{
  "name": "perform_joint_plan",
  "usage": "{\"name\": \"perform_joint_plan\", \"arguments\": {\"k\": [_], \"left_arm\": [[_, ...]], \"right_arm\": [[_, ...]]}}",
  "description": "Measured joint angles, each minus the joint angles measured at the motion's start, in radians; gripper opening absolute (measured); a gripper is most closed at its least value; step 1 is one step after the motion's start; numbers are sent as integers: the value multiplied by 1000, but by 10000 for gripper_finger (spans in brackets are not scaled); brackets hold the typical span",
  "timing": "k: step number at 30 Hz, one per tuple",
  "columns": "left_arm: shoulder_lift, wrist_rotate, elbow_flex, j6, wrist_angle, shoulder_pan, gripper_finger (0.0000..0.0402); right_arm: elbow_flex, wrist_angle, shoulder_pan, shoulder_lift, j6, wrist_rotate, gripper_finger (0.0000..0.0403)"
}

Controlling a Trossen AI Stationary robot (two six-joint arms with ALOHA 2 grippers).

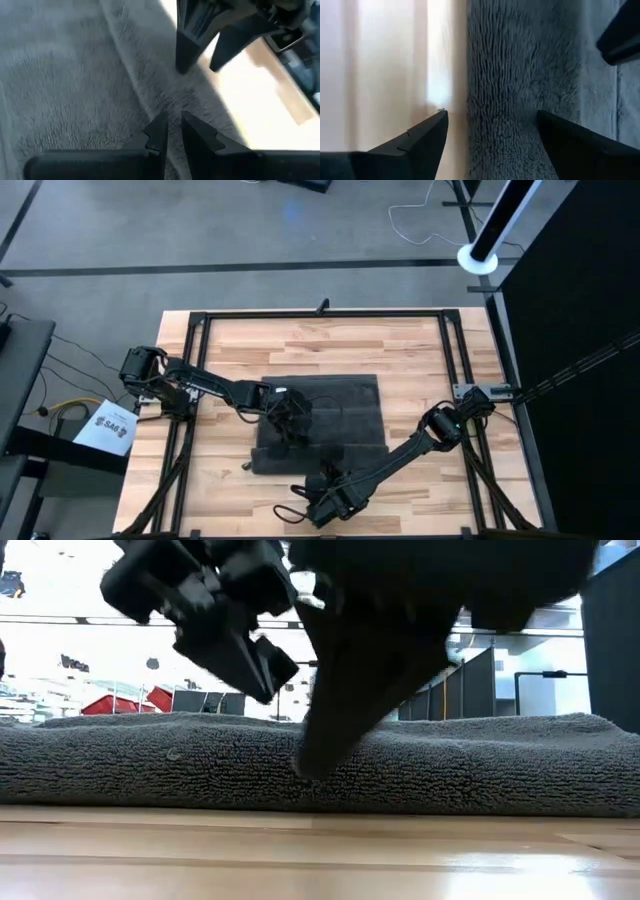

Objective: Roll towel
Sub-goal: Roll the black towel

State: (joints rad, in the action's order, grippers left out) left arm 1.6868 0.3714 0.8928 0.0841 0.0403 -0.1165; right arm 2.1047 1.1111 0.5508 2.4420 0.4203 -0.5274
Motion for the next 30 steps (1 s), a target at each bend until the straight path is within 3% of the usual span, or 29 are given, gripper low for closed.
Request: {"name": "perform_joint_plan", "arguments": {"k": [10, 17, 23, 29, 30], "left_arm": [[169, 53, 0, -47, -105, -1, 40], [194, 83, 3, -52, -120, -9, 40], [177, 122, 0, -47, -96, -12, 40], [87, 144, -1, 4, 28, -13, 40], [65, 144, -1, 20, 59, -12, 40]], "right_arm": [[-50, -74, -46, 0, -80, 19, 292], [-73, -100, -80, -4, -103, 83, 265], [-74, -105, -111, -5, -111, 203, 187], [-74, -117, -140, -8, -120, 349, 30], [-72, -120, -148, -10, -119, 385, 23]]}}
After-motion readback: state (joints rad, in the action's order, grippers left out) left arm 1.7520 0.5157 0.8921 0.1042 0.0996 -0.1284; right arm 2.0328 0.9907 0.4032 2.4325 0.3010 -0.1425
